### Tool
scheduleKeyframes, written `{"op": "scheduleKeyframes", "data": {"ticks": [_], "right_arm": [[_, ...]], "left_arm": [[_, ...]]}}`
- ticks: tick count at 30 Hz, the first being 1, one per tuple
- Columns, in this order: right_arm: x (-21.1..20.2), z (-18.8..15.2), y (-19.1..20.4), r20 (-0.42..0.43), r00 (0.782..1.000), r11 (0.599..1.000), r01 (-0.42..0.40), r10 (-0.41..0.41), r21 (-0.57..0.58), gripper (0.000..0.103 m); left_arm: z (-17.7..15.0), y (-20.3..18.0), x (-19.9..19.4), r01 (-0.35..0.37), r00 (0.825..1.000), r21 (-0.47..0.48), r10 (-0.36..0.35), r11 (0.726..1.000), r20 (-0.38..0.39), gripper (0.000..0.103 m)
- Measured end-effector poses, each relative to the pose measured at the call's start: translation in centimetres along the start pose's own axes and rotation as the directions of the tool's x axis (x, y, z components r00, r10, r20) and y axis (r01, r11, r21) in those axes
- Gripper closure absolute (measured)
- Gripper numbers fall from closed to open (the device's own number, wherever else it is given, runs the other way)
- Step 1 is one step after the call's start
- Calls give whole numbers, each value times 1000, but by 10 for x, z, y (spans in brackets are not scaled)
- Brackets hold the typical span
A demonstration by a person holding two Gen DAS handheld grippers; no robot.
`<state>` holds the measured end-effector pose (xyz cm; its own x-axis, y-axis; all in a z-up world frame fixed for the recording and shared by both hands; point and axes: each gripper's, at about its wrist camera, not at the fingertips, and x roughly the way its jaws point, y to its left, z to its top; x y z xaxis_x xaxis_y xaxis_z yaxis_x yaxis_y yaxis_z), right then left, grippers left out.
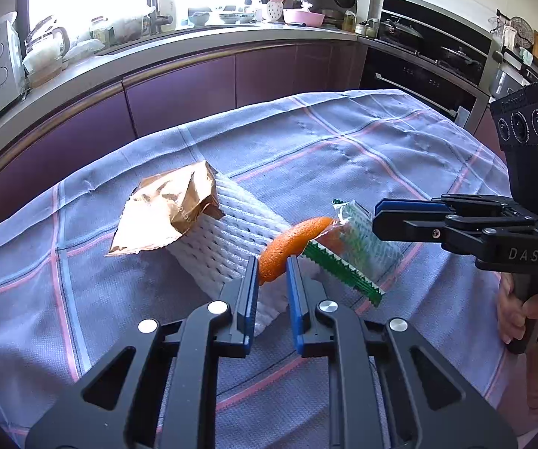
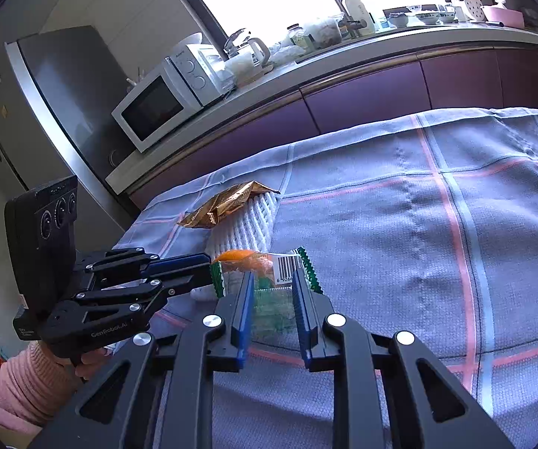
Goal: Collect trash
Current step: 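Grasp the second orange peel with the left gripper while the right gripper grasps a clear wrapper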
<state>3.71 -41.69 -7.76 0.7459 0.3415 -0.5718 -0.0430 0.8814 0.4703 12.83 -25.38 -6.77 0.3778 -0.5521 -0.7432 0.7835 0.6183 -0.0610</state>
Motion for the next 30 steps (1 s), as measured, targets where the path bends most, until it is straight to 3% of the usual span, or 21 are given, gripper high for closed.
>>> {"op": "scheduleKeyframes", "data": {"ticks": [1,2,4,8,10,14,17,18,26,30], "right_arm": [[-1,0,-2,-1,1000,1000,-1,1,11,75],[-1,-1,-4,-2,1000,1000,-2,2,19,60],[0,-1,-4,-8,1000,1000,5,-5,21,44],[14,-1,2,-70,997,1000,22,-23,-7,44],[18,-3,5,-87,996,999,29,-31,-23,48],[17,-5,6,-90,996,1000,12,-15,-28,74],[10,-6,5,-66,998,1000,6,-7,-20,82],[8,-6,5,-59,998,1000,5,-6,-16,82],[-8,-9,-2,-11,1000,1000,-4,4,27,84],[-14,-9,-8,8,1000,999,-11,11,53,84]], "left_arm": [[-1,0,-2,3,1000,0,-3,1000,1,88],[-2,0,-3,5,1000,3,-5,1000,1,88],[-3,-3,-3,-8,1000,15,8,1000,2,88],[-1,-7,0,-29,1000,36,29,999,2,80],[2,-8,1,-33,999,46,33,998,0,76],[3,-3,6,-23,1000,38,24,999,-18,75],[1,-2,9,-50,998,43,51,998,-27,85],[1,-2,9,-60,998,43,61,997,-24,92],[-4,3,-6,-26,1000,7,26,1000,4,102],[-7,0,-13,-13,1000,15,13,1000,12,99]]}}
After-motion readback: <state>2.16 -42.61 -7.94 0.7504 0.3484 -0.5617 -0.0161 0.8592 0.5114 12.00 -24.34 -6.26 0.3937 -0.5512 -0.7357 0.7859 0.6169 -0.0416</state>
